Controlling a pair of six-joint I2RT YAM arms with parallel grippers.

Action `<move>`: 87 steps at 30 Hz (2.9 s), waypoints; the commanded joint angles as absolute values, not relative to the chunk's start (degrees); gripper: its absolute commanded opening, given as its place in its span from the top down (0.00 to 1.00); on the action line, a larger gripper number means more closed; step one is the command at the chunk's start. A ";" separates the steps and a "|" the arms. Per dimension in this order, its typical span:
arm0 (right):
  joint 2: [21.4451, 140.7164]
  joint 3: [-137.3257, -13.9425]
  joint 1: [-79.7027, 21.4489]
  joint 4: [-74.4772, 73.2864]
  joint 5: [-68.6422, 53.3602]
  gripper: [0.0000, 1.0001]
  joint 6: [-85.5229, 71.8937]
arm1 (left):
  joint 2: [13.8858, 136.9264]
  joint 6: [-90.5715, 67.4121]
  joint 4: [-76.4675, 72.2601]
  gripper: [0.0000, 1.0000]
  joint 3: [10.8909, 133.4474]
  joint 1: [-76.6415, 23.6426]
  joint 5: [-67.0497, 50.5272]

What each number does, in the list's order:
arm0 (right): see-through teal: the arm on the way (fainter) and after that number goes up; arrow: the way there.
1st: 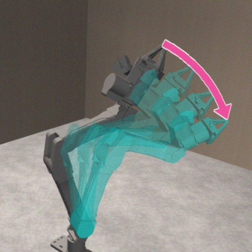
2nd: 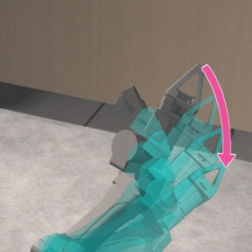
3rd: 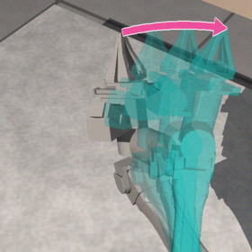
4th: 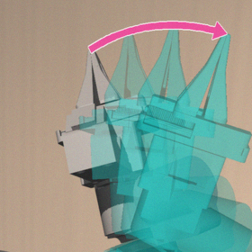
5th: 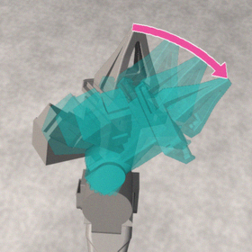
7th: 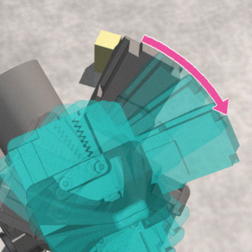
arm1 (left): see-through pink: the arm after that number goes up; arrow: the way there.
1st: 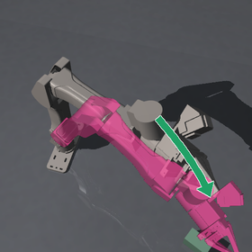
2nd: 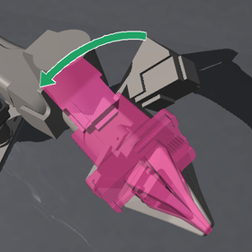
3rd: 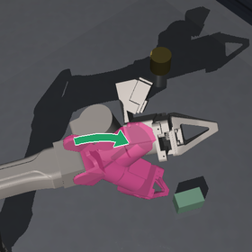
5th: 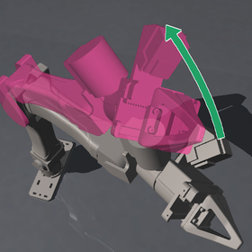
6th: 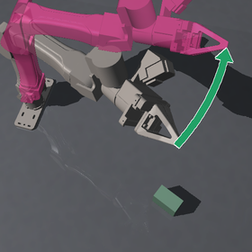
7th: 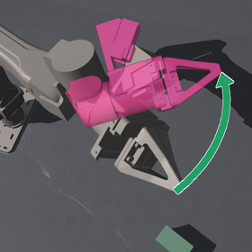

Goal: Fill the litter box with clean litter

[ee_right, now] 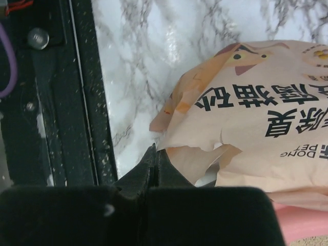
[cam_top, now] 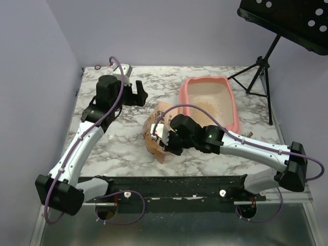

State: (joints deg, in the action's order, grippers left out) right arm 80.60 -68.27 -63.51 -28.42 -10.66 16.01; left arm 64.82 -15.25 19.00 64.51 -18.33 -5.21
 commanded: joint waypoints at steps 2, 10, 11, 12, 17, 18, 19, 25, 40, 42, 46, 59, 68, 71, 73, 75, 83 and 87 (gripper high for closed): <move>75.59 -62.24 -67.05 -35.42 -11.79 0.99 17.75 | 72.93 -0.74 23.45 0.01 73.81 -18.19 -28.96; 72.86 -60.21 -71.54 -38.93 -9.41 1.00 16.61 | 86.82 21.86 40.50 0.01 88.40 -18.19 -50.08; 72.69 -60.47 -71.72 -39.11 -9.14 0.99 16.52 | 89.01 23.89 42.26 0.01 90.68 -18.11 -51.32; 72.42 -60.56 -71.98 -39.20 -9.05 0.99 16.44 | 91.21 25.56 44.28 0.01 92.70 -18.11 -52.20; 71.72 -60.12 -72.51 -38.50 -9.32 0.99 15.91 | 102.46 35.66 60.52 0.01 103.95 -18.11 -60.28; 71.81 -60.20 -72.51 -38.58 -9.06 0.99 15.73 | 104.74 37.51 63.69 0.01 105.37 -18.11 -61.08; 71.98 -60.12 -72.51 -38.67 -8.88 0.99 15.65 | 106.51 39.01 65.37 0.01 106.16 -18.11 -61.52; 72.16 -59.15 -72.60 -38.14 -9.05 0.99 15.29 | 110.73 43.50 69.95 0.01 105.55 -18.19 -65.21; 72.86 -56.60 -72.60 -36.21 -7.82 0.99 13.62 | 118.12 43.77 73.48 0.03 107.58 -23.46 -64.96; 72.42 -56.43 -72.69 -36.04 -7.82 0.99 13.45 | 118.74 43.77 73.39 0.04 107.40 -23.91 -64.60; 71.28 -55.99 -72.69 -35.77 -7.73 1.00 13.18 | 118.83 44.03 73.30 0.12 107.40 -24.00 -64.43; 69.70 -56.69 -72.68 -34.72 -4.76 1.00 11.87 | 118.84 49.66 76.03 0.88 108.90 -24.35 -68.20; 68.38 -63.88 -72.16 -32.08 14.23 0.39 8.70 | 96.01 21.94 28.05 1.00 83.02 -21.45 -66.72; 68.20 -68.37 -70.14 -31.47 13.98 0.27 8.61 | 87.04 6.55 1.57 1.00 67.89 -19.26 -64.17; 68.03 -71.00 -69.00 -30.42 13.71 0.26 9.40 | 82.55 0.29 -12.68 1.00 61.20 -17.85 -62.50; 68.29 -74.08 -67.33 -29.62 12.58 0.25 10.37 | 79.12 -7.35 -22.45 1.00 57.06 -16.27 -61.97; 73.38 -82.70 -57.58 -29.18 -1.73 0.24 12.92 | 71.29 -30.04 -62.72 1.00 41.33 -10.73 -59.33; 74.44 -83.41 -52.66 -29.27 -12.72 0.24 14.58 | 71.27 -35.05 -74.77 1.00 36.75 -9.76 -58.27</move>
